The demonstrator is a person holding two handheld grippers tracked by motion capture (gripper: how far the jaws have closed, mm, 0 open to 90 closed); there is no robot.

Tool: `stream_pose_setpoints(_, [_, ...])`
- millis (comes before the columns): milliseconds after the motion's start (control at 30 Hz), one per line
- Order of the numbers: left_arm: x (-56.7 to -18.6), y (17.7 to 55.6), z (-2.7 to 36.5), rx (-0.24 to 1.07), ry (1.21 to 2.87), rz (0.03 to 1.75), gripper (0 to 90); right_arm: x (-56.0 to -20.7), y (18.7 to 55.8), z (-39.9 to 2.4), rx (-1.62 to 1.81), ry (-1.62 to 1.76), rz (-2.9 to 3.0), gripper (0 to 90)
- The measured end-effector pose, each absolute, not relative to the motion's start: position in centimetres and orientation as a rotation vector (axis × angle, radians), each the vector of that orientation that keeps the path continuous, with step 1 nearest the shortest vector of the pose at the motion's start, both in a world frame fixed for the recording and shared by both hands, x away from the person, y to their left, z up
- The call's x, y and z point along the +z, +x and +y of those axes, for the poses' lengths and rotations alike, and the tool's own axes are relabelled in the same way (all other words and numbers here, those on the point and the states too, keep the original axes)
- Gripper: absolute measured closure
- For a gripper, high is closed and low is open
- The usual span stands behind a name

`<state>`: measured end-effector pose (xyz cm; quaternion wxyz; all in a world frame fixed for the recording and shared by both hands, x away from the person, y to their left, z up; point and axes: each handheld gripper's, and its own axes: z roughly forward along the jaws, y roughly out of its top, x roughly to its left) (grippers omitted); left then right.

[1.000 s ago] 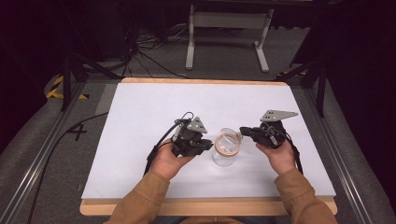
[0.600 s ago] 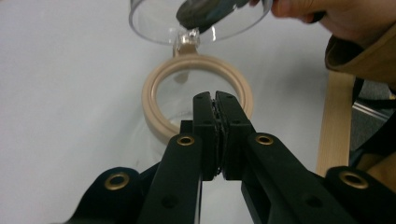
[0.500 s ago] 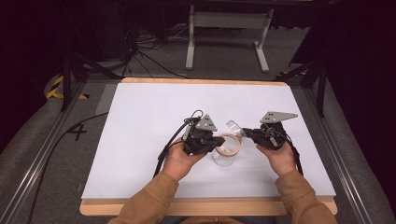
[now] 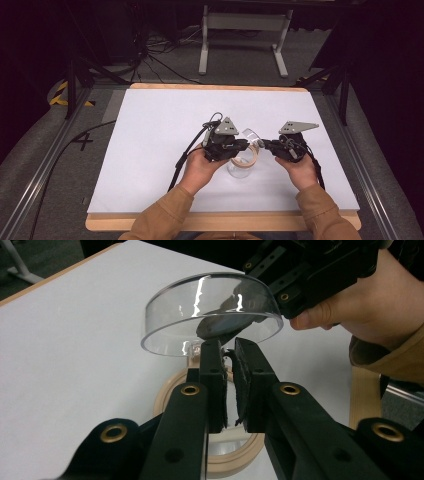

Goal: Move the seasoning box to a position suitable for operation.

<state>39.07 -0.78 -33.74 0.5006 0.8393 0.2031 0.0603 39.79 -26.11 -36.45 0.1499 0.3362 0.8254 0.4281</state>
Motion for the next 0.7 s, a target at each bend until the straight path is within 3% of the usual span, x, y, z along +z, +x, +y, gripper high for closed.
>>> stream_pose_setpoints(400, [-32.9, 39.1, -0.5, 0.165, 2.025, 0.471, 82.7, -36.4, 39.1, -26.3, 1.206, 0.969, 2.382, 89.7])
stream_pose_setpoints(700, [-32.5, 39.5, -0.8, 0.148, 2.021, 0.458, 81.6, -34.9, 35.9, -27.3, 1.260, 0.918, 2.445, 89.8])
